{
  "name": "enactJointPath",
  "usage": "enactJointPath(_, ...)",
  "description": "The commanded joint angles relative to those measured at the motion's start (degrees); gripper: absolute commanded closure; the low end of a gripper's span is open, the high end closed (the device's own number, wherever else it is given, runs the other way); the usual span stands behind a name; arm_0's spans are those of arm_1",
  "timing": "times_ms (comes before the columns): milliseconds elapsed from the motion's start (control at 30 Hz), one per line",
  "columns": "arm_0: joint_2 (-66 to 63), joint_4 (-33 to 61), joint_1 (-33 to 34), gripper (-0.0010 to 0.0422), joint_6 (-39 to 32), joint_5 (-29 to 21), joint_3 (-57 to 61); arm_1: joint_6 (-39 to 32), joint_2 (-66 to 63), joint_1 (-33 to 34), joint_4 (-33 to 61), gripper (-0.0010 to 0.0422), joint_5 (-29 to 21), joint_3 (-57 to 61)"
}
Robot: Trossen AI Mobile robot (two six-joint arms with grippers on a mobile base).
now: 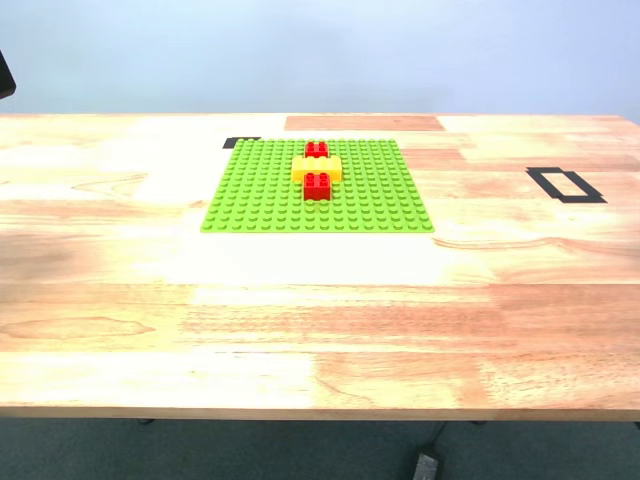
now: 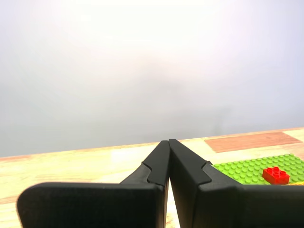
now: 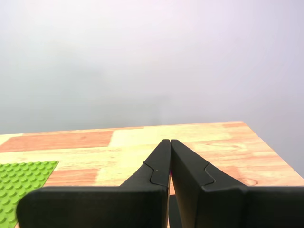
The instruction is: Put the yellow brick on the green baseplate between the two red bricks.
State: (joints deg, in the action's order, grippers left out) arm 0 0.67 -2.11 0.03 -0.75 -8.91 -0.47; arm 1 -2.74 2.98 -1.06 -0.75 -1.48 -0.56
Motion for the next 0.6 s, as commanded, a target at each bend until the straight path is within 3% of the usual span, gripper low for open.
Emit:
enactJointPath(33,0.02,0.11,-0.02,0.0412,-0.07,-0.07,-0.09,0.0,0.0,0.0,0.0,0.0413,0.02,-0.02)
enactJointPath(600,0.02,2.62,-0.02,0.0413,-0.09,-0.07,-0.98,0.0,0.0,0.0,0.0,0.0413,0.02,-0.02)
